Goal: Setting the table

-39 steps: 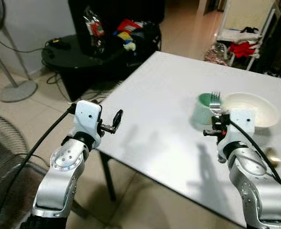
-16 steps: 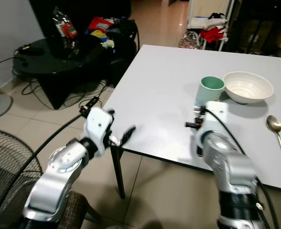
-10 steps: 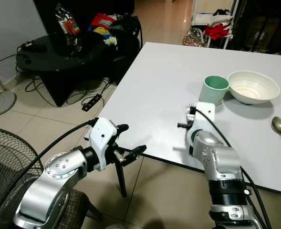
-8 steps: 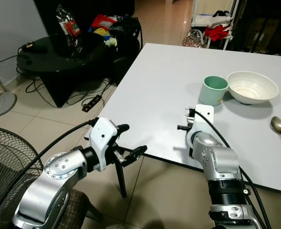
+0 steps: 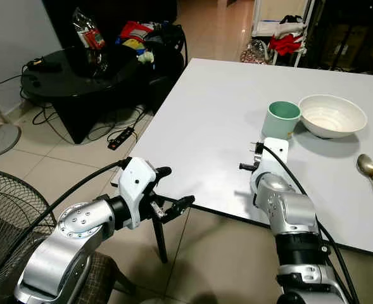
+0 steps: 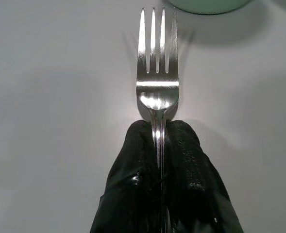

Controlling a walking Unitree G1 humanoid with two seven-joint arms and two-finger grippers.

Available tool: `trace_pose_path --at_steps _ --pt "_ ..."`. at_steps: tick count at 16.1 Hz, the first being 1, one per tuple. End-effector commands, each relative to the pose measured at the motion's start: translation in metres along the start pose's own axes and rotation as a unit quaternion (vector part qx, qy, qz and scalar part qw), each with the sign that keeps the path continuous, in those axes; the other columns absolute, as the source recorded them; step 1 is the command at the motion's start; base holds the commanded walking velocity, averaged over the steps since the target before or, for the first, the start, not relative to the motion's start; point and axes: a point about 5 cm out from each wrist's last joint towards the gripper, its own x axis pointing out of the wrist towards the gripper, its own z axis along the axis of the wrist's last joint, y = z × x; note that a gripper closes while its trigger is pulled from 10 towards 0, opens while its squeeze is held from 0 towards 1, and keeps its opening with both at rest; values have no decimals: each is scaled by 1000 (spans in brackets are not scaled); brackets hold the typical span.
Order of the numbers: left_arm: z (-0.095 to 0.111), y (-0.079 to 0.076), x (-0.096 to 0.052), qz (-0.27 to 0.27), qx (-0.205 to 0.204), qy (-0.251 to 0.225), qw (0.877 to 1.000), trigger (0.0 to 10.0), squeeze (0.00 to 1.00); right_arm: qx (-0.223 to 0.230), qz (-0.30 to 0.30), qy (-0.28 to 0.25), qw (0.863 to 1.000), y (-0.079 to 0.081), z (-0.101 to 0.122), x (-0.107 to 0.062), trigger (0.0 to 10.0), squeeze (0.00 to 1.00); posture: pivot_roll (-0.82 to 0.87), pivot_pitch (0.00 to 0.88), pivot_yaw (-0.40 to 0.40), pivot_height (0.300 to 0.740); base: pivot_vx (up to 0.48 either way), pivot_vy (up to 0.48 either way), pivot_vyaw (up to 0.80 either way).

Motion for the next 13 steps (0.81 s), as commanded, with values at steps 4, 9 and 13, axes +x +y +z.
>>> trace_pose_path --at_steps 4,9,13 --pt "1 0 -1 -4 6 4 1000 10000 0 11 10 -2 1000 6 5 5 10000 0 103 0 56 740 0 0 0" --pt "2 -1 -1 -3 8 4 1000 10000 0 16 19 -3 1000 12 6 10 10000 0 107 0 52 740 0 0 0" --pt "2 0 -1 -4 9 5 1000 10000 0 21 22 -5 1000 15 6 11 10000 0 107 0 52 740 0 0 0"
